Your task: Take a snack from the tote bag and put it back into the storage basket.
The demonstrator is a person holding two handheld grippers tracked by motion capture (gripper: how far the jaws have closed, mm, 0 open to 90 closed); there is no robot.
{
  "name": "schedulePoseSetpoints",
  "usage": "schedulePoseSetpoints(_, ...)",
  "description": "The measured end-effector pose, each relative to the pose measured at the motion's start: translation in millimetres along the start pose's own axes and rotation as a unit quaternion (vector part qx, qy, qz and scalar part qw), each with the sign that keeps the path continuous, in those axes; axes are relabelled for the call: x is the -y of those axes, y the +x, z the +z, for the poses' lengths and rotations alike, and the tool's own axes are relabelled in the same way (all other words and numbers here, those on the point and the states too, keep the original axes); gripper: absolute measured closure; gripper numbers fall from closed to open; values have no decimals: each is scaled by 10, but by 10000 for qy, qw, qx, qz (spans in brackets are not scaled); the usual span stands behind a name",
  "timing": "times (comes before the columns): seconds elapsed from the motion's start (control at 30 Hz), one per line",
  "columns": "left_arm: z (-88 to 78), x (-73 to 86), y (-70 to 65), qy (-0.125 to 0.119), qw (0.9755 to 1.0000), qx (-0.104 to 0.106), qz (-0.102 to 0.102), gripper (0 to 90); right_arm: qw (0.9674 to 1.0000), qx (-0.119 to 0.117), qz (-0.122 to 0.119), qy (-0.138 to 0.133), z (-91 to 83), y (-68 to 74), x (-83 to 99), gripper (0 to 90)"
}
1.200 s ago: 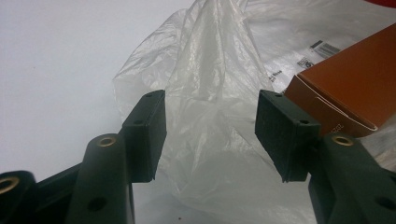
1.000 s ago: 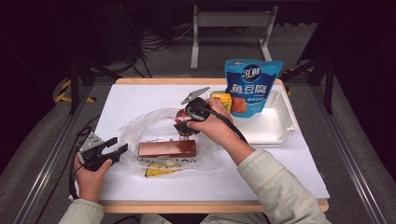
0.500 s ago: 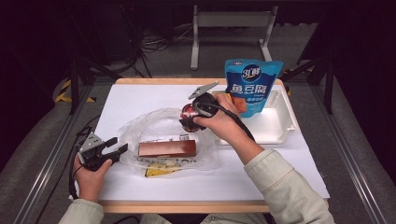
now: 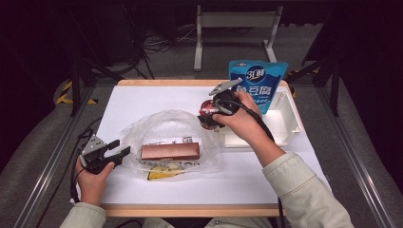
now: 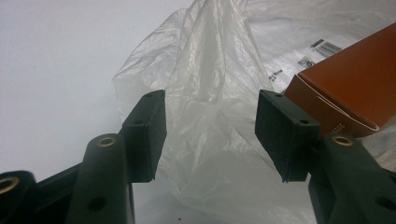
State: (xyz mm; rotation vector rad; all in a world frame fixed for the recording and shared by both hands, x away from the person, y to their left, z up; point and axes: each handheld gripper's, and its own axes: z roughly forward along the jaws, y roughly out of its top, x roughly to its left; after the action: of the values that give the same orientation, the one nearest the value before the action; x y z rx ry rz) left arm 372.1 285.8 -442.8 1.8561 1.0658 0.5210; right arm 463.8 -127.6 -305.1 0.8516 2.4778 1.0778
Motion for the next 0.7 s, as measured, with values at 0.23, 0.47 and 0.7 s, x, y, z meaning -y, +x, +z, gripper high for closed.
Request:
schedulePoseSetpoints(0.23, 1, 0, -1, 1, 10000, -7, 2, 440, 9998, 171, 96, -10, -127, -131, 65, 255)
schedulePoseSetpoints(0.47, 2, 0, -2, 3, 10000, -10, 4, 440, 9993, 312, 187, -8, -251, -241, 134, 255)
schedulePoseSetpoints(0.7, 2, -1, -2, 20, 10000, -7, 6, 441, 9988, 424, 254, 59, -369, -373, 209, 256)
